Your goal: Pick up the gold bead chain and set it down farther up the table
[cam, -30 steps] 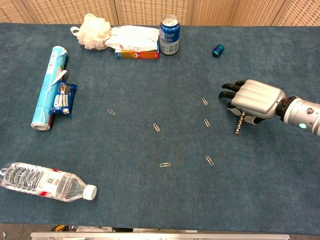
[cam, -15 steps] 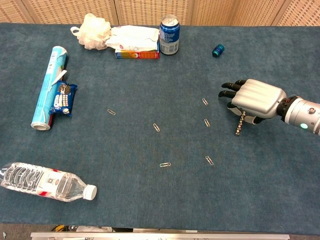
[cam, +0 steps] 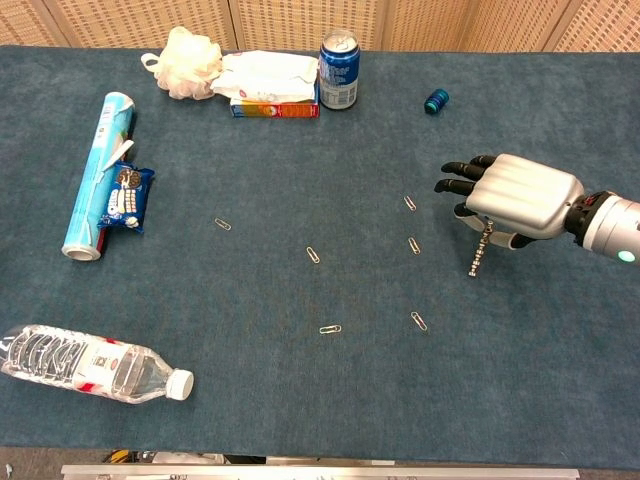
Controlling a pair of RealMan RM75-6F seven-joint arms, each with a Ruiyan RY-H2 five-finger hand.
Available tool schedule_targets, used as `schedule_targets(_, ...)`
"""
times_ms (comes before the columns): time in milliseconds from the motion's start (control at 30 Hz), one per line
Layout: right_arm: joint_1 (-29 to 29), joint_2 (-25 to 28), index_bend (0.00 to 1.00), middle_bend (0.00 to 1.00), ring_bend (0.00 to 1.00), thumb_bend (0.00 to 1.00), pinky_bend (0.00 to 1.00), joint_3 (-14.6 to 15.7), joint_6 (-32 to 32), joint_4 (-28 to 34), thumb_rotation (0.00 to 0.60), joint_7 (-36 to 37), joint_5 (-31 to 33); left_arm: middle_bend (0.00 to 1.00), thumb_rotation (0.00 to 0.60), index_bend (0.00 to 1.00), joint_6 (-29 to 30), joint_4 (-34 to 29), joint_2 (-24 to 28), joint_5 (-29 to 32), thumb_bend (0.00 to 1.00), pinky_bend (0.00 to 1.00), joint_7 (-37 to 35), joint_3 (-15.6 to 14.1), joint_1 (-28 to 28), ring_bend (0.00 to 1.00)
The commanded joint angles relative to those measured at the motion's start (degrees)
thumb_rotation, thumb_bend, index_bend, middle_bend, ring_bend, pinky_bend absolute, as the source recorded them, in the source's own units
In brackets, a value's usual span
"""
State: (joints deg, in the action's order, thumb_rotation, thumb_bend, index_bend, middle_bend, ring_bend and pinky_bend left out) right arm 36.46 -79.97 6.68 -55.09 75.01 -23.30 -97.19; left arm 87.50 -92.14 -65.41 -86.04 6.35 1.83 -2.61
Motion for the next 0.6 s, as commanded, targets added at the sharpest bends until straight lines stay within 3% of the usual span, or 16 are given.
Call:
schedule_targets(33,0.02,0.79,0.58,0.16,0.07,0.26,0.23,-0.24,0.09,1.57,0.6,-1.26,0.06,0.45,0.6,0.5,0.03,0.0,0.05,-0.01,0.14,0.51,-0.12,0.01,0.02,0.33)
schedule_targets(600,0.8,2.58,0.58,0.16,0.07,0.26,0.23,-1.6,1.49,8.98,0.6,-7.83,0.31,0.45,0.6,0.5,0.8,-0.03,0.62,-0.2,0.14,0.51,-1.47,0.13,0.39,0.33)
